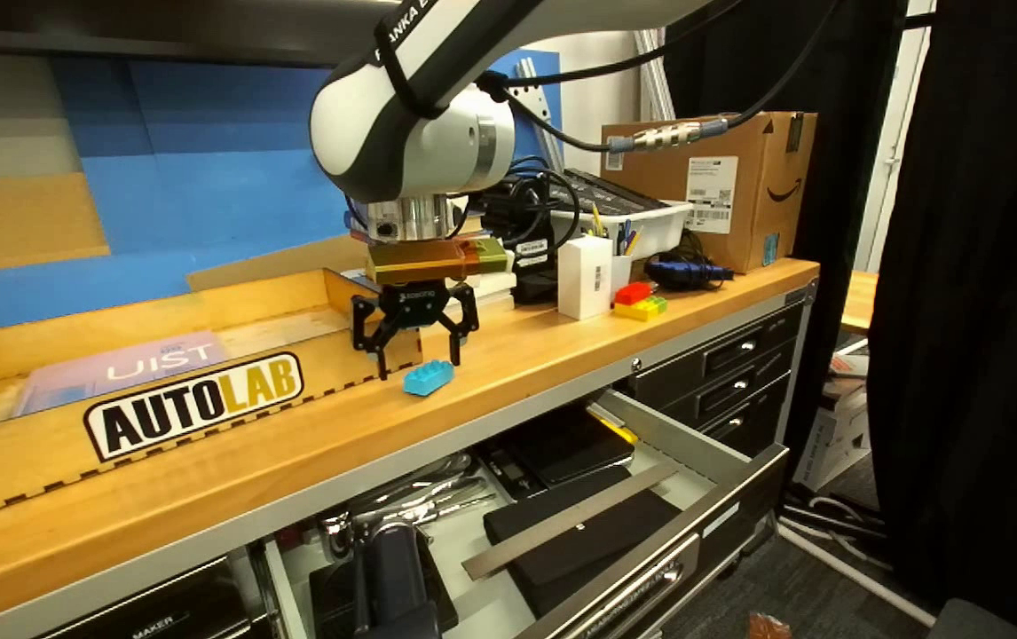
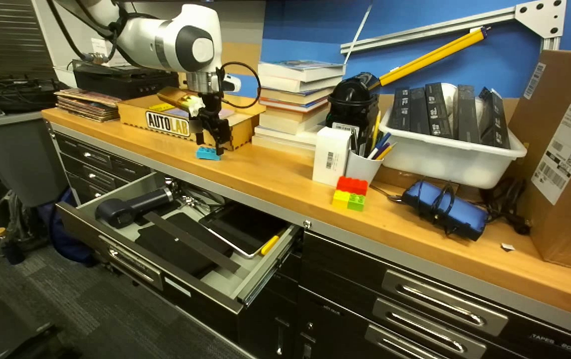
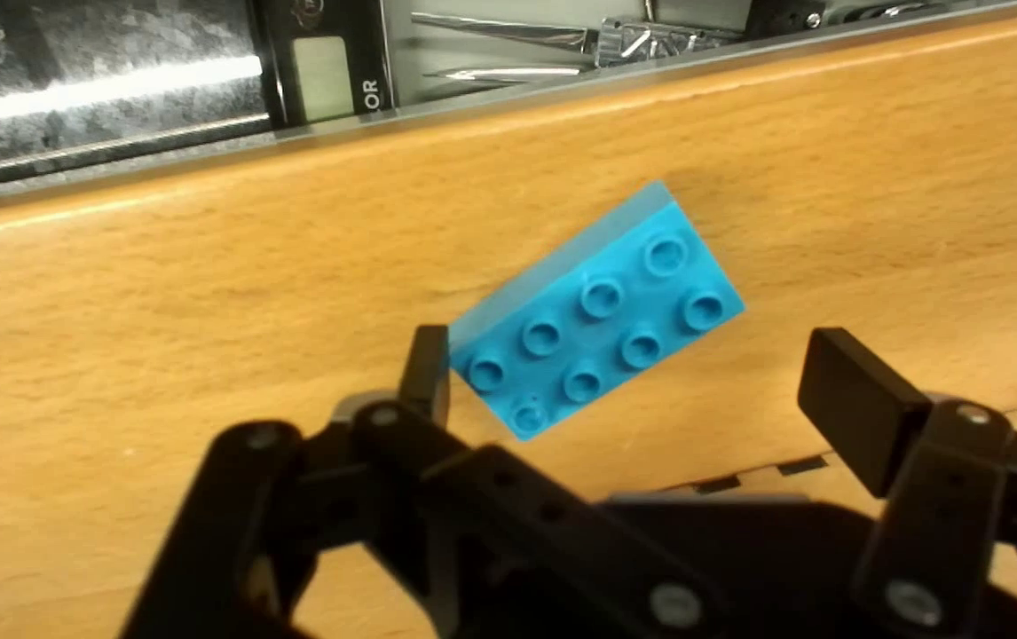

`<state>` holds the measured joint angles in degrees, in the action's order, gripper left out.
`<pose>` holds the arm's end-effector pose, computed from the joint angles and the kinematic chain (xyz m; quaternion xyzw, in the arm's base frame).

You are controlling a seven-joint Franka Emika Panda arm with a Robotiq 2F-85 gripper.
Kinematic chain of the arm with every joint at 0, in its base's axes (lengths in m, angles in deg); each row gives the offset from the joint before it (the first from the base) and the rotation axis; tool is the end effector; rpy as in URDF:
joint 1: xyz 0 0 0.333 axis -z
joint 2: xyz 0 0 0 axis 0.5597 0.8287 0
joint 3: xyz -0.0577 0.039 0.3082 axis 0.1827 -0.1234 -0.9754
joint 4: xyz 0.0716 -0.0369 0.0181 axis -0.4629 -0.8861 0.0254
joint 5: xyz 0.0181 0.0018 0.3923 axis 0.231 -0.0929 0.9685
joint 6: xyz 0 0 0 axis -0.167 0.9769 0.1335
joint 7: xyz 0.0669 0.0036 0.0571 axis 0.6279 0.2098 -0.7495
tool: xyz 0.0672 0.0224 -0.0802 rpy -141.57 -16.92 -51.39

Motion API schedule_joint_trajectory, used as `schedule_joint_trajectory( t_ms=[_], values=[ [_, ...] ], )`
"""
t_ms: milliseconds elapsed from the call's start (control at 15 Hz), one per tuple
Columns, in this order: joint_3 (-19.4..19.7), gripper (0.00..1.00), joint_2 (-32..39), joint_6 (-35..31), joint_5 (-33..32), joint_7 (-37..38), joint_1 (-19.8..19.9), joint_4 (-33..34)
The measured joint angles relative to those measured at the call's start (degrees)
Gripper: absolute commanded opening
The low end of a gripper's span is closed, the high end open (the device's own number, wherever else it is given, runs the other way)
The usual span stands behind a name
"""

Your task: Put the blue object in the drawer and close the drawer

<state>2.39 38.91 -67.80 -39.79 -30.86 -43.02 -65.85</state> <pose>0.6644 0.1484 0.3627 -0.9974 0.0692 -0.0149 0.0097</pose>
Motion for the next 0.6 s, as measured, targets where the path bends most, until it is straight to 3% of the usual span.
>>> schedule_joint_trajectory(
  t_ms=[600],
  values=[
    [2.6, 1.0, 0.1, 0.0, -0.7, 5.6, -0.8, -0.3]
  ],
)
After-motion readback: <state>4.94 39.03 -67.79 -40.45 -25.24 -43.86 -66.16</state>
